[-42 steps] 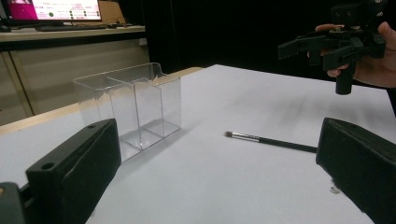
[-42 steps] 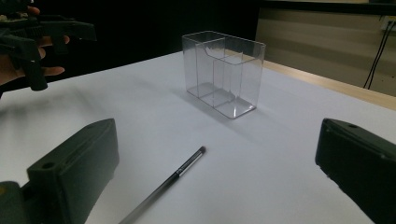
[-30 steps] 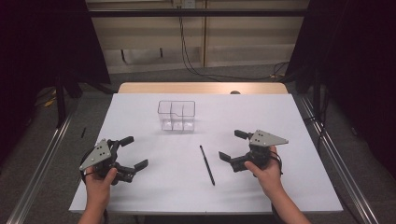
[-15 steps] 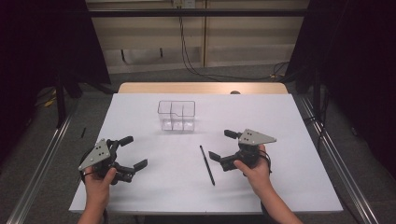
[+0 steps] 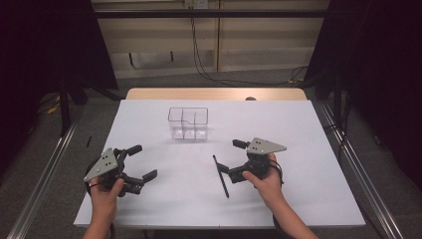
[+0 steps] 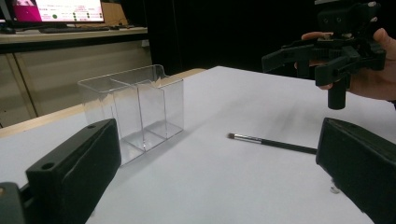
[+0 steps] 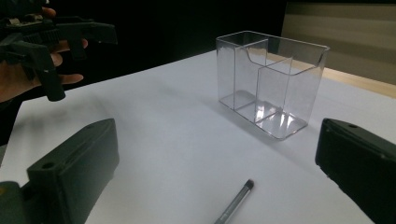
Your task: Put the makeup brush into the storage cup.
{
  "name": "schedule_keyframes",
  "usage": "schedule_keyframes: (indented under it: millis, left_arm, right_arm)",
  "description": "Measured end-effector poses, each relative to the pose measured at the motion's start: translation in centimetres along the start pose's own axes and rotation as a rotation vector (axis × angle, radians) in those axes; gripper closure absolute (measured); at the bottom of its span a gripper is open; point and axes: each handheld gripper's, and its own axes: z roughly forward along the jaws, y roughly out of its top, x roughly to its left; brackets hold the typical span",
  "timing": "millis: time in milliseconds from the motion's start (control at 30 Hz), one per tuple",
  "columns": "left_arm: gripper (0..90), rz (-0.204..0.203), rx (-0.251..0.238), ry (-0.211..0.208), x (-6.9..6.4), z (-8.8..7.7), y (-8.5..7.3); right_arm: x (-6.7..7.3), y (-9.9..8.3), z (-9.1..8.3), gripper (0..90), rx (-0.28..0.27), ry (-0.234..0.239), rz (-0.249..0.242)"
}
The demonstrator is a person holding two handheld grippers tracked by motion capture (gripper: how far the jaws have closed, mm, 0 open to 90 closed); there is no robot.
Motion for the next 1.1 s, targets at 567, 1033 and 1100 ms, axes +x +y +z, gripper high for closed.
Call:
schedule_keyframes:
  millis: [567, 1033, 1100]
  left_arm:
    - [0.0, -0.001, 0.014, -0.004, 0.0, 0.2, -0.1]
    - [0.0, -0.011, 0.020, -0.013, -0.1, 0.3, -0.2]
    - [0.0, -0.005, 0.024, -0.014, 0.0, 0.3, -0.2]
  right_arm:
    - [0.0, 0.3, 1.0, 0.0, 0.196, -0.039, -0.008]
    - [0.2, 0.9, 2.1, 0.0, 0.391, -0.058, -0.041]
    - [0.3, 1.0, 2.3, 0.0, 0.424, -0.057, -0.047]
